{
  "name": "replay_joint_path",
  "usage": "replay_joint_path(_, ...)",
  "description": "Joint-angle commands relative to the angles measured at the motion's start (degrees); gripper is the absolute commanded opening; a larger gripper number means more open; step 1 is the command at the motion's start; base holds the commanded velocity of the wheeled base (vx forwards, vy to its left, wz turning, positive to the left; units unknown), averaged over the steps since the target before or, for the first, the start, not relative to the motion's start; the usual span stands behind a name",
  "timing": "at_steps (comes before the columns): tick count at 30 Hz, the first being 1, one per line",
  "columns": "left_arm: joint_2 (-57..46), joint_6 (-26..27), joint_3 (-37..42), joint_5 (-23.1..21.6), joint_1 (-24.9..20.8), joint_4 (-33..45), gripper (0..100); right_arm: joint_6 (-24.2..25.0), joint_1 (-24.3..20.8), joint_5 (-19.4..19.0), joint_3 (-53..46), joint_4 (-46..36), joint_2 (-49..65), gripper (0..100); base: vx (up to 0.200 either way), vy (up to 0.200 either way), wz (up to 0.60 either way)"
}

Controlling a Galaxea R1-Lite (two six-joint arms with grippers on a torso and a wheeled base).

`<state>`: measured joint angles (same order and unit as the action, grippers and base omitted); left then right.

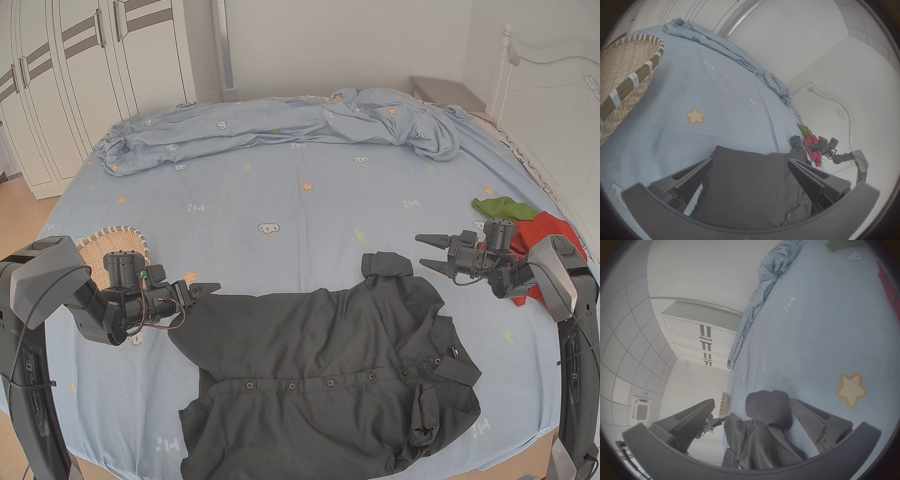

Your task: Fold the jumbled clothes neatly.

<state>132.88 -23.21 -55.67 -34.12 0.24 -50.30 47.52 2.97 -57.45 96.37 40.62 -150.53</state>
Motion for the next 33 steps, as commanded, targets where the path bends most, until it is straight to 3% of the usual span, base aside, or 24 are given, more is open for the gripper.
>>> replay_joint_path(1, 0.54, 0.1, -1.19, 0.02, 0.11, -0.15, 100, 0.12, -1.22, -0.03, 1.98, -0.01, -2.58, 100, 0.0, 0.0, 0.0)
replay_joint_path(12, 0.19, 0.1, -0.14, 0.11, 0.46, -1.29, 100, 0.12, -1.83, -0.03, 9.89, -3.97, -6.97, 100, 0.0, 0.0, 0.0)
replay_joint_path(21, 0.36, 0.1, 2.32, 0.11, 0.9, -5.34, 100, -0.41, -3.94, -0.03, 9.72, -5.37, -7.15, 100, 0.0, 0.0, 0.0)
replay_joint_path(22, 0.36, 0.1, 2.41, 0.11, 0.99, -5.42, 100, -0.5, -4.2, -0.03, 9.63, -5.37, -7.23, 0, 0.0, 0.0, 0.0)
replay_joint_path(33, 1.33, -0.08, 1.8, 0.02, 1.51, -5.42, 100, -1.11, -3.94, -0.03, 9.37, -5.29, -6.79, 0, 0.0, 0.0, 0.0)
